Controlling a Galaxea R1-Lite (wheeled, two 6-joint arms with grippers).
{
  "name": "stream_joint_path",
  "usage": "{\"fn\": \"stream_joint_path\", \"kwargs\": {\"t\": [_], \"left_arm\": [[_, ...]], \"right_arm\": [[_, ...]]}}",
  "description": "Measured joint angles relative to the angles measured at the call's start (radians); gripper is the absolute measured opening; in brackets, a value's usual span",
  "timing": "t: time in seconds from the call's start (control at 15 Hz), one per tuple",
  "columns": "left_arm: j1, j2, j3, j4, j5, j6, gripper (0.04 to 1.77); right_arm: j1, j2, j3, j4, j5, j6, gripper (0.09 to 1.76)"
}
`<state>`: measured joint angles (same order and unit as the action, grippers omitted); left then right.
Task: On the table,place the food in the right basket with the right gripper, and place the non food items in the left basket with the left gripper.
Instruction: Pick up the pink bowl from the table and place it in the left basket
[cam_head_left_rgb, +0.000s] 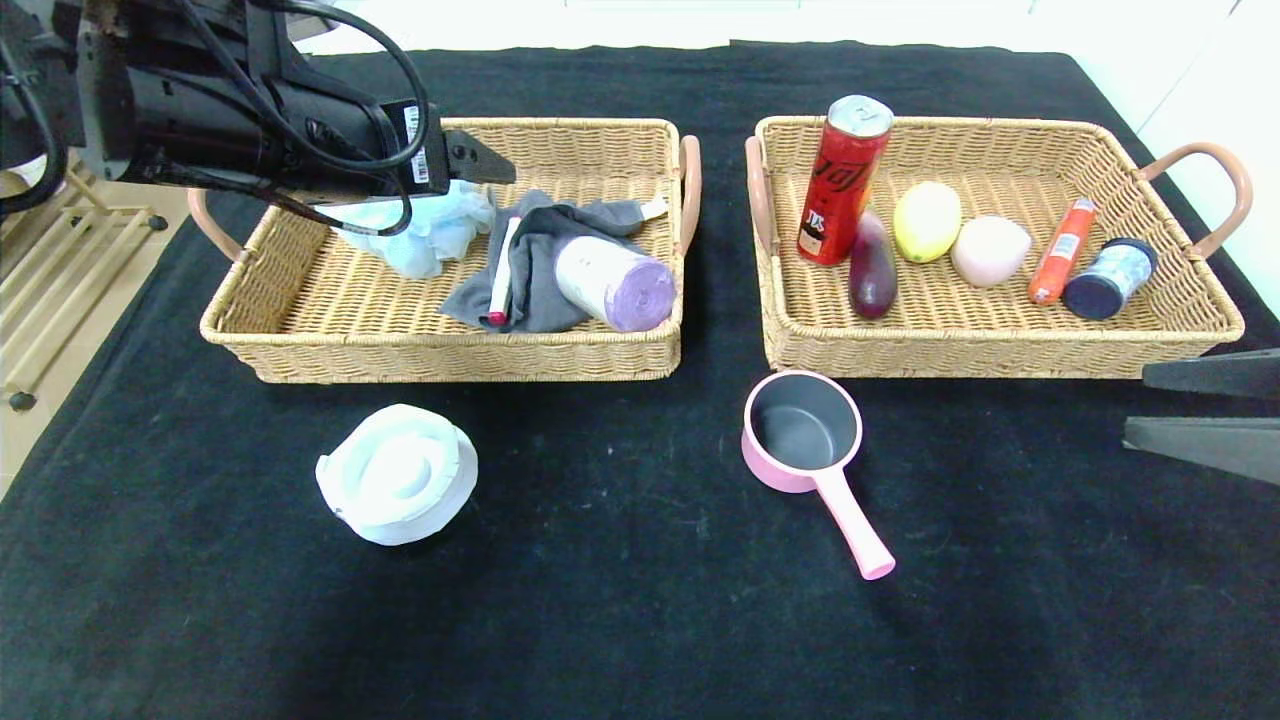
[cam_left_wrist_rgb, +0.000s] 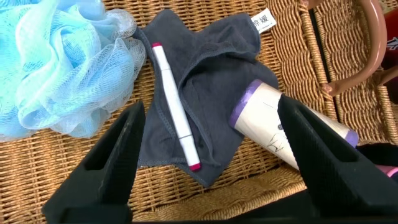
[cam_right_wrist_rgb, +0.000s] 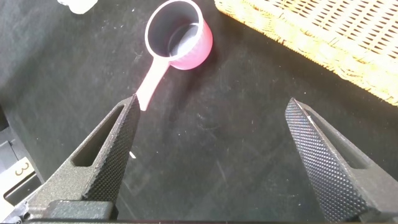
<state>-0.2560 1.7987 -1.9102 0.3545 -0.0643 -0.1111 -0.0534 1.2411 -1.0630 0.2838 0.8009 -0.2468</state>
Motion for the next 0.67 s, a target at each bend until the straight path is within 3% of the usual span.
{"fn": "stream_joint_path", "kwargs": {"t": [0.47, 0.67], "left_arm": [[-0.034, -0.042, 0.018, 0.058, 0.020, -0.002, 1.65], [-0.083, -0.069, 0.038, 0.063, 0.083, -0.003, 1.67]], "right_arm": [[0.000, 0.000, 0.000, 0.000, -0.001, -0.002, 1.71], [0.000, 0.002, 0.000, 0.000, 0.000, -0.002, 1.71]]}}
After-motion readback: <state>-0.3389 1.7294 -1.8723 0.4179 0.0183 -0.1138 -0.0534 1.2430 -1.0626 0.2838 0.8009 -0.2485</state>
